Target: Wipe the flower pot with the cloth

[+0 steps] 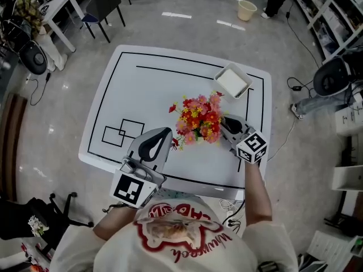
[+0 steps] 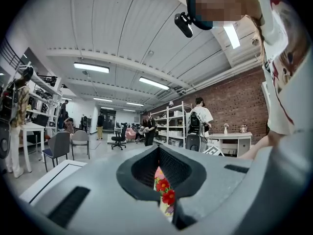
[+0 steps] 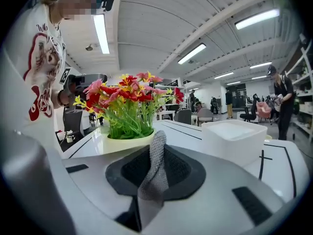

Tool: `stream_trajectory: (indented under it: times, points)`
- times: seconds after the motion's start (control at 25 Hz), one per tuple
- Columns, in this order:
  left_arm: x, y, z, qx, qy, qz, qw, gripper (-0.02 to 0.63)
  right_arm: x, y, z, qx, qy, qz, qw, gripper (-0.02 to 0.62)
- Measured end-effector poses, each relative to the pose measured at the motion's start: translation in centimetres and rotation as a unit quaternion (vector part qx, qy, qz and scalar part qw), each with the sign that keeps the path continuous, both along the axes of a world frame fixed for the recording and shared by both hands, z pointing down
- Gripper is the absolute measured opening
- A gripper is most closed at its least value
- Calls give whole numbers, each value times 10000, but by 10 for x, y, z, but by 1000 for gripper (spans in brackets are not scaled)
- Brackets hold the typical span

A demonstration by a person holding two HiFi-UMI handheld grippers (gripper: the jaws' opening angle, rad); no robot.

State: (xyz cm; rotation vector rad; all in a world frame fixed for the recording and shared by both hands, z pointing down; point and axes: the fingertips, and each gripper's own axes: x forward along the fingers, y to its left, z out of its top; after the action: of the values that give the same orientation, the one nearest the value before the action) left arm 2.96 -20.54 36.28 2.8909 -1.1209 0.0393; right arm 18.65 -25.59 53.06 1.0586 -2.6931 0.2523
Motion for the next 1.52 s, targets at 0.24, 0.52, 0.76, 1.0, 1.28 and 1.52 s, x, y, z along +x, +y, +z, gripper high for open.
stream_trajectory:
  times: [0.24,0.52,0.76,1.0,1.28,1.52]
  points:
    - [6,0,-3,40,45,132,9999,2,-2,10,-2,44,-71,169,9998,66]
    - [7,0,-4,30,99,195,9998,2,-7,24,-5,53,-149,337,9993,66]
    - [13,0,-11,71,225,245,9994,2,-9,36,-6,59,-195,474,9987,66]
    - [15,1,-10,36,259,300,9992,2,-12,42,-6,72,-194,541,9983,66]
    - [14,1,-10,33,275,330,9991,2,-17,47,-6,54,-264,597,9979,66]
    - [17,2,-10,27,324,392,9987,2,-21,56,-6,53,-252,674,9974,66]
